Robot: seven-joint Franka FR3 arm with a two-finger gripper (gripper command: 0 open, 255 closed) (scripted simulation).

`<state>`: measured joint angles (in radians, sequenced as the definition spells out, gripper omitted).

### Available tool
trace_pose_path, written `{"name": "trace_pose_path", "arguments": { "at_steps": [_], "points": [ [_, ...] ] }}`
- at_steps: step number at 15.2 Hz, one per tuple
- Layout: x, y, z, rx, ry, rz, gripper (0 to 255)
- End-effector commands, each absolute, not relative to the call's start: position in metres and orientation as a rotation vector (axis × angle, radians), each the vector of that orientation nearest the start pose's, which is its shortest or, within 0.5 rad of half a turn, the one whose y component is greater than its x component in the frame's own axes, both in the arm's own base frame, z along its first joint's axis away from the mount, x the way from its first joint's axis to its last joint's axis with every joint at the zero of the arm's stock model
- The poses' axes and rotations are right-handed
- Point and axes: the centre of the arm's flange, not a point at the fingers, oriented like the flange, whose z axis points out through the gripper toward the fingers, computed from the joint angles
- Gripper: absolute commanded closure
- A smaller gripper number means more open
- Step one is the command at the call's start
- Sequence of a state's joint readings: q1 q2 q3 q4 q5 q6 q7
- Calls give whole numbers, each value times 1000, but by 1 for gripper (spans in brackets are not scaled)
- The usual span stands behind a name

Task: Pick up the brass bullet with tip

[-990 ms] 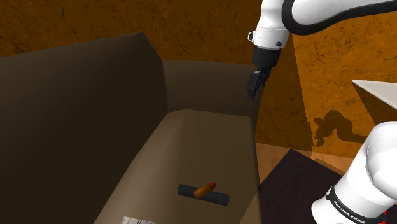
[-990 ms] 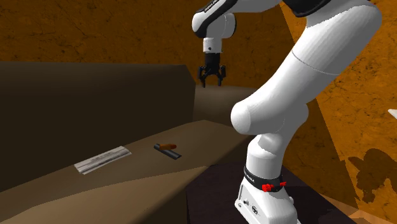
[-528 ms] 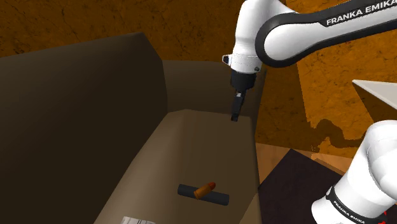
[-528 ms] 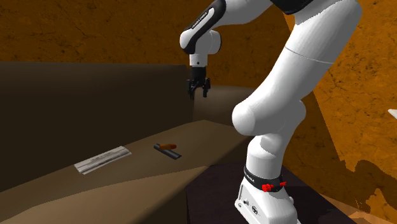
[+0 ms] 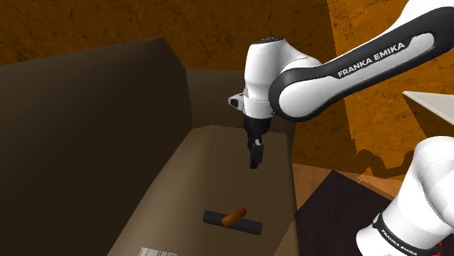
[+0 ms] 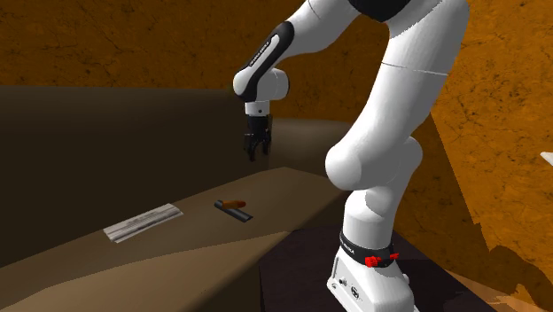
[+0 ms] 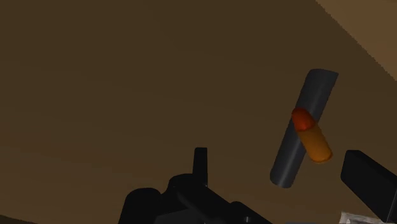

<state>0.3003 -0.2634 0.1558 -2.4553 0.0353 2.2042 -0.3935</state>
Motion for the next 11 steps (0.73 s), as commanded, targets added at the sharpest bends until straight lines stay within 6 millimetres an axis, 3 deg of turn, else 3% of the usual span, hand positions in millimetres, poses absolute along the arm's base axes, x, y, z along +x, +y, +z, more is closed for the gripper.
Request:
{"name": "trace_pose_path", "arguments": {
  "at_steps": [1,11],
  "points": [
    [401,216,377,-2831,-1385,-12,0],
    [371,300,281,-2479,-1934,15,0]
  ]
}}
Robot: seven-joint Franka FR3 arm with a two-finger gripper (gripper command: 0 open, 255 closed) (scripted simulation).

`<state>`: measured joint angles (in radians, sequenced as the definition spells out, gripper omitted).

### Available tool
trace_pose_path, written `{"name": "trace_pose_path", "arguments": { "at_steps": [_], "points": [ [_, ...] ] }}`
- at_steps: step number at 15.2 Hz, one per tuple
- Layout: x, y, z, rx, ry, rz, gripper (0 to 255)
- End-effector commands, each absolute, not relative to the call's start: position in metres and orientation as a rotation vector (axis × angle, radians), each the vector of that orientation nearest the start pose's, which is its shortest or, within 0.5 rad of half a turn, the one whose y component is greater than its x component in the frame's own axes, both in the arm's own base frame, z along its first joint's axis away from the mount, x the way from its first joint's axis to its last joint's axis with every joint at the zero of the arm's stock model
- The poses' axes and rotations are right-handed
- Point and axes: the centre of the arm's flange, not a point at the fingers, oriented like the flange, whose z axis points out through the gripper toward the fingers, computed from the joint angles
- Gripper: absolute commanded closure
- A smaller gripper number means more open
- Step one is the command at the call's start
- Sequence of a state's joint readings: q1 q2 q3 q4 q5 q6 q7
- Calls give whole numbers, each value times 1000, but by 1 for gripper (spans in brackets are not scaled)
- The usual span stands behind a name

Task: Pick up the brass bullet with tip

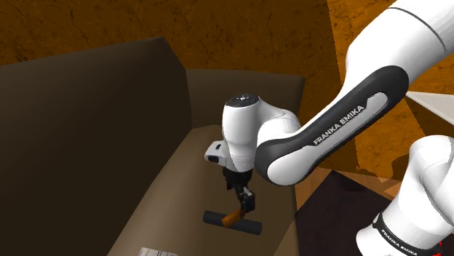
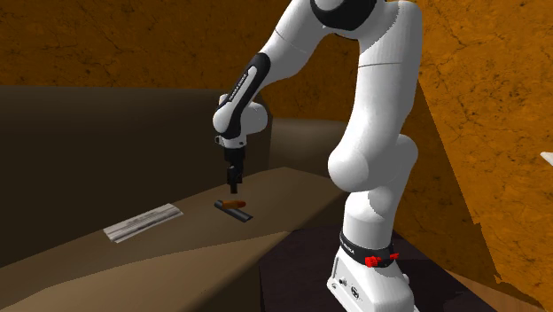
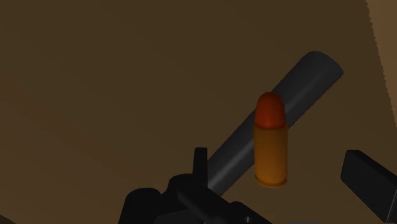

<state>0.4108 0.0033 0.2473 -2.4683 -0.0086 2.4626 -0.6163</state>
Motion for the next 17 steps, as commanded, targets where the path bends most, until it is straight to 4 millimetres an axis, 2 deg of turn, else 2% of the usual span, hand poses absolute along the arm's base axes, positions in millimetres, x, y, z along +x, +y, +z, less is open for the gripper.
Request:
{"name": "trace_pose_path", "arguments": {
  "at_steps": [1,9,11,12,17],
  "points": [
    [366,307,272,-2438,-1985,18,0],
    [364,310,228,-2423,-2003,19,0],
    [364,310,228,-2423,-2003,19,0],
    [364,310,228,-2423,-2003,19,255],
    [364,310,228,-2423,-2003,19,255]
  ]
}}
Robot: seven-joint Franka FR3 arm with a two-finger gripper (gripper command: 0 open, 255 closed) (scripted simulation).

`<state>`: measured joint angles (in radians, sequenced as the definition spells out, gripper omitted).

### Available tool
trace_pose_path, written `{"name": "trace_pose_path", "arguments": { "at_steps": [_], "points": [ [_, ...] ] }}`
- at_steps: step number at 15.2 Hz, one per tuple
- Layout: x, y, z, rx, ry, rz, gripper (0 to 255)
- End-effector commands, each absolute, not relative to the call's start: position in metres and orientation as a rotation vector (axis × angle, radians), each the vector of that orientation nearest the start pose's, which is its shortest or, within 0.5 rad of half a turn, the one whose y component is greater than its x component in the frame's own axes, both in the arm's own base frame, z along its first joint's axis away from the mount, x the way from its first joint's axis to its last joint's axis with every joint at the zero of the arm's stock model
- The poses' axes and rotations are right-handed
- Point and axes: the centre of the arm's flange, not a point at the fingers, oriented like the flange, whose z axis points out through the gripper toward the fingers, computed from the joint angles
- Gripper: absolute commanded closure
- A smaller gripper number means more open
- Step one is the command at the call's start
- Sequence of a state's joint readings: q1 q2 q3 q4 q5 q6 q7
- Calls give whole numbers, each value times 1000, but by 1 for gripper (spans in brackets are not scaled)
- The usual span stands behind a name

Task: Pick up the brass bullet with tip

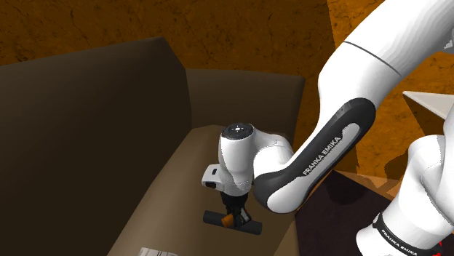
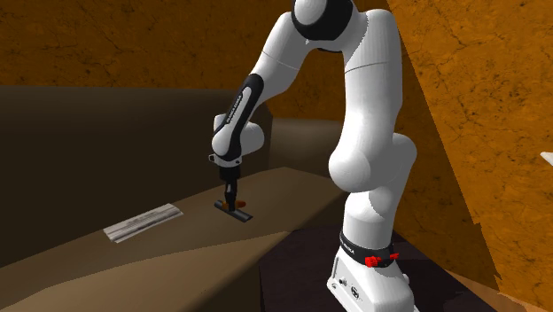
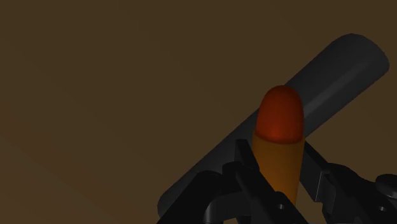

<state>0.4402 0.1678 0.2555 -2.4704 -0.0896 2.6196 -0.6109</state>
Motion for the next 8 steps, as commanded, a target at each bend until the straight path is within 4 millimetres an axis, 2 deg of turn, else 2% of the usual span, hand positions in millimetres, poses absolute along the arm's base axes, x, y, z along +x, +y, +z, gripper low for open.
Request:
{"name": "trace_pose_path", "arguments": {
  "at_steps": [1,4,8],
  "points": [
    [364,310,228,-2423,-2003,19,255],
    [364,310,228,-2423,-2003,19,255],
    [364,310,249,-2423,-2003,19,255]
  ]
}}
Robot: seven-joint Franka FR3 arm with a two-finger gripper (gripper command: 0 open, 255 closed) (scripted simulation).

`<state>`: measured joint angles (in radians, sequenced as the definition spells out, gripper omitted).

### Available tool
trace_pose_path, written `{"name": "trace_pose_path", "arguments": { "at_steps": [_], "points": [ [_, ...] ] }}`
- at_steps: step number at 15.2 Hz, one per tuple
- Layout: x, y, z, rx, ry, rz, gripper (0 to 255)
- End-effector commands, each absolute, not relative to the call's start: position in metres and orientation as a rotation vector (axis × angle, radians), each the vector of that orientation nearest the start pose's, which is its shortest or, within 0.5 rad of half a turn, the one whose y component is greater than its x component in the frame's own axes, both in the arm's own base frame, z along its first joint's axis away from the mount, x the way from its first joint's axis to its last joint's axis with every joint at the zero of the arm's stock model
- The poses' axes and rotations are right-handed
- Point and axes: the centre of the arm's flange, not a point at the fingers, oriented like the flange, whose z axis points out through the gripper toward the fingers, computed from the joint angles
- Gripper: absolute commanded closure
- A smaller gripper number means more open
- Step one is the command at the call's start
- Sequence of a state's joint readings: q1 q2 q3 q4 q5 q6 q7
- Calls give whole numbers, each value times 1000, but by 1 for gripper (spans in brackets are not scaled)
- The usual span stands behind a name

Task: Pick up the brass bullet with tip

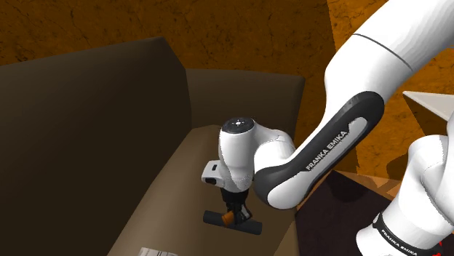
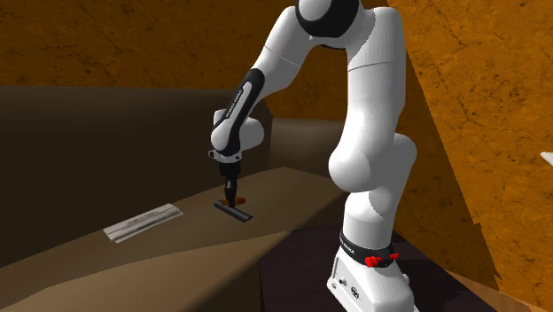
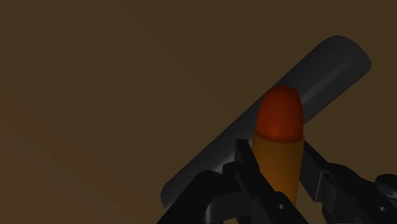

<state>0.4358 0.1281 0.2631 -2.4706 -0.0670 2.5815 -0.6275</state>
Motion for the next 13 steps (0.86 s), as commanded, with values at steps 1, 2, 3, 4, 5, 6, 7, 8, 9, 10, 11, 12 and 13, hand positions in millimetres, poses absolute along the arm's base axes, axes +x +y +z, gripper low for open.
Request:
{"name": "trace_pose_path", "arguments": {
  "at_steps": [1,2,3,4,5,6,7,8,9,10,11,12,13],
  "points": [
    [364,310,255,-2423,-2003,19,255],
    [364,310,260,-2423,-2003,19,255],
    [364,310,265,-2423,-2003,19,255],
    [364,310,270,-2423,-2003,19,255],
    [364,310,276,-2423,-2003,19,255],
    [364,310,281,-2423,-2003,19,255],
    [364,310,286,-2423,-2003,19,255],
    [364,310,292,-2423,-2003,19,255],
    [364,310,297,-2423,-2003,19,255],
    [364,310,302,-2423,-2003,19,255],
    [364,310,307,-2423,-2003,19,255],
    [364,310,308,-2423,-2003,19,255],
    [364,310,308,-2423,-2003,19,255]
  ]
}}
